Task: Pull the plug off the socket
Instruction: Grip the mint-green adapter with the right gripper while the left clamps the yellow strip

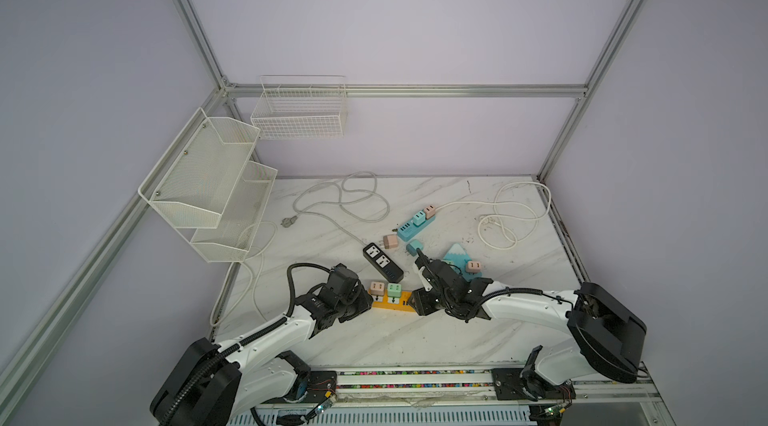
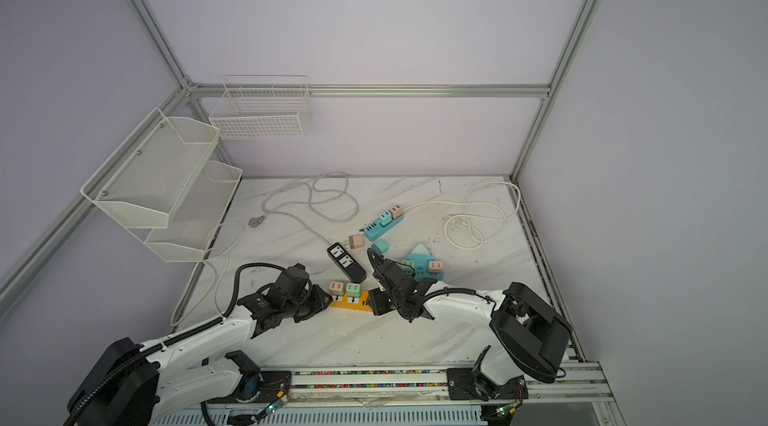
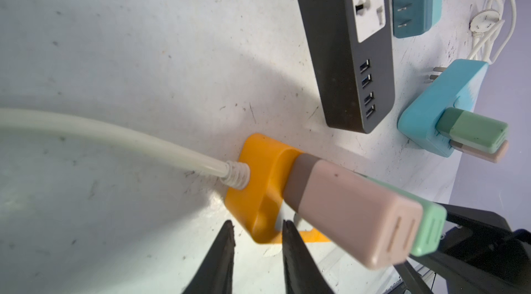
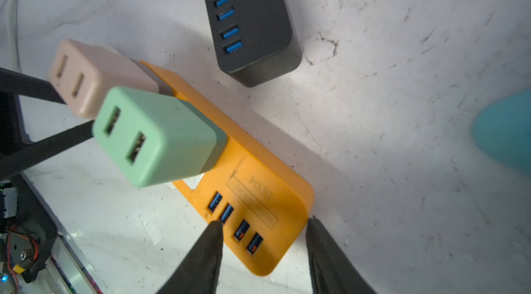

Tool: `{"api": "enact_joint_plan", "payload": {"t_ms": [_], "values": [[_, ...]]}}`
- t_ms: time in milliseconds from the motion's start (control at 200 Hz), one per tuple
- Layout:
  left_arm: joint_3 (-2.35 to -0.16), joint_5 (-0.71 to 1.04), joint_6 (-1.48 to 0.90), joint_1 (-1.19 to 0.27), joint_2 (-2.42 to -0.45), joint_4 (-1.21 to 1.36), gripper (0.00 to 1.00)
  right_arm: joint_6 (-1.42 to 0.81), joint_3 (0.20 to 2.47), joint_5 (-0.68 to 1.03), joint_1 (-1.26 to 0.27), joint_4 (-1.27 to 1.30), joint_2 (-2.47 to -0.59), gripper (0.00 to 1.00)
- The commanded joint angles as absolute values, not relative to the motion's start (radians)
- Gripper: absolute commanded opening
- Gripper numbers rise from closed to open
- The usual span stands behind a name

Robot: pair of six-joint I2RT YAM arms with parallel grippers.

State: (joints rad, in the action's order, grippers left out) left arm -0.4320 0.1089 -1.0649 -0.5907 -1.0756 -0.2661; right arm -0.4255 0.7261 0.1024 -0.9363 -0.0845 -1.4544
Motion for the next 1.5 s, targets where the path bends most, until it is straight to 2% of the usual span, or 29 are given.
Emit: {"api": "enact_joint_plan", "payload": {"t_ms": [0,325,470,780,1145,1495], "values": [[-0.451,0.099,-1.086,-0.586,-1.018,-0.299,0.3,-0.39,0.77,0.042,-0.943,-0.119,-1.422,0.52],[-0.392,0.121,-1.164,-0.592,-0.881,-0.32,0.32,-0.31,0.863,0.058,-0.945,-0.161,-1.448,0.55],[-0.379,0.081,-1.213,-0.627,-0.84,-0.318,0.34,-0.253,0.896,0.074,-0.961,-0.167,-1.464,0.58],[-0.355,-0.011,-1.297,-0.712,-0.81,-0.293,0.36,-0.171,0.97,0.136,-0.992,-0.168,-1.539,0.6],[-0.324,-0.024,-1.319,-0.744,-0.868,-0.202,0.38,-0.126,1.024,0.05,-0.992,-0.197,-1.658,0.66],[-0.299,0.0,-1.322,-0.747,-0.911,-0.134,0.4,-0.128,0.997,0.076,-1.009,-0.188,-1.68,0.54]]}}
